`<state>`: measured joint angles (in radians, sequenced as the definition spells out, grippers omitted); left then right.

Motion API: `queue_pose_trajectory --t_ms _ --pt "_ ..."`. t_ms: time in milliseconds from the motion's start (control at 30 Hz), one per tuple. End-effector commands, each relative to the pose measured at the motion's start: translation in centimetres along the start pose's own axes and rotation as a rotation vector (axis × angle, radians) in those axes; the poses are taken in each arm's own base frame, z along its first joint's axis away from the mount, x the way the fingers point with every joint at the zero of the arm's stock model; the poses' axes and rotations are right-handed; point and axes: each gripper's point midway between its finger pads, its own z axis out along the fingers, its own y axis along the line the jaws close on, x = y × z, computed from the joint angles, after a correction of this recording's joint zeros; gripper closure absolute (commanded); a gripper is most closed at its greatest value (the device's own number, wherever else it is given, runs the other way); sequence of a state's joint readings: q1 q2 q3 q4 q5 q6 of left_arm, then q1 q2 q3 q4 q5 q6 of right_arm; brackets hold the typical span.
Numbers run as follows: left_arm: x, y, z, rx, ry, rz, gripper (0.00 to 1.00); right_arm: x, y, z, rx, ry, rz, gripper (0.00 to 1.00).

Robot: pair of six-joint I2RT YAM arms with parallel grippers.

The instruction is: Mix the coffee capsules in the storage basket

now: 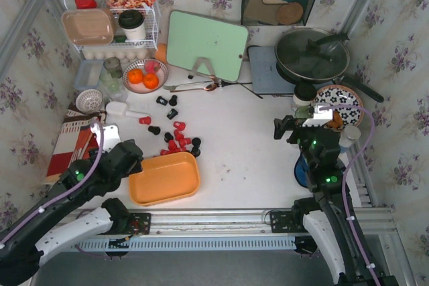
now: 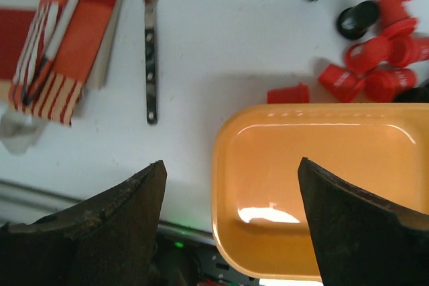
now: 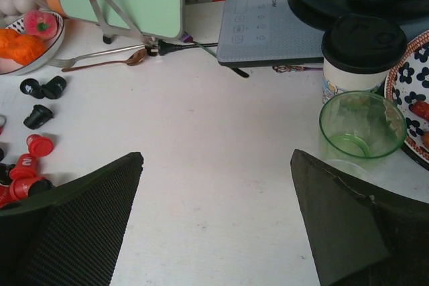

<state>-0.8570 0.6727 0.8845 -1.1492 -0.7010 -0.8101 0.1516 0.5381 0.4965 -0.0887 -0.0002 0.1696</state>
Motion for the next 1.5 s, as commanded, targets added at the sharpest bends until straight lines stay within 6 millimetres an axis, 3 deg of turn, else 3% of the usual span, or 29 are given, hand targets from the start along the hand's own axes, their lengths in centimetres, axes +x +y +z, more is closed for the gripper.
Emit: queue_pose_trajectory --t_ms 0,267,767,800,1000,1133,1467 --pt "3.4 1.1 0.6 -0.105 0.150 -0.123 0.19 -0.5 0.6 -0.2 -0.032 -0.019 0.005 0.00" --pt "8.7 0.2 3.1 -0.119 0.370 -0.261 0.21 -1.2 1.0 -0.7 -0.052 -0.052 0.013 0.00" --pt "12.6 -0.5 5.9 -0.117 0.456 -0.285 0.41 -1.0 1.2 -0.9 -0.061 -0.054 0.014 0.00" --pt "12.7 -0.5 6.0 -0.115 0.455 -0.285 0.44 -1.0 1.2 -0.9 -0.060 -0.052 0.014 0.00" --pt "12.5 -0.7 6.0 -0.071 0.440 -0.252 0.82 -0.9 1.1 -0.8 -0.058 -0.047 0.012 0.00" --pt "12.2 -1.6 5.8 0.002 0.445 -0.204 0.97 -0.8 1.0 -0.7 -0.053 -0.042 0.009 0.00" --pt "9.7 -3.6 3.8 0.150 0.423 -0.191 1.00 -0.5 0.9 -0.5 -0.048 -0.032 0.004 0.00"
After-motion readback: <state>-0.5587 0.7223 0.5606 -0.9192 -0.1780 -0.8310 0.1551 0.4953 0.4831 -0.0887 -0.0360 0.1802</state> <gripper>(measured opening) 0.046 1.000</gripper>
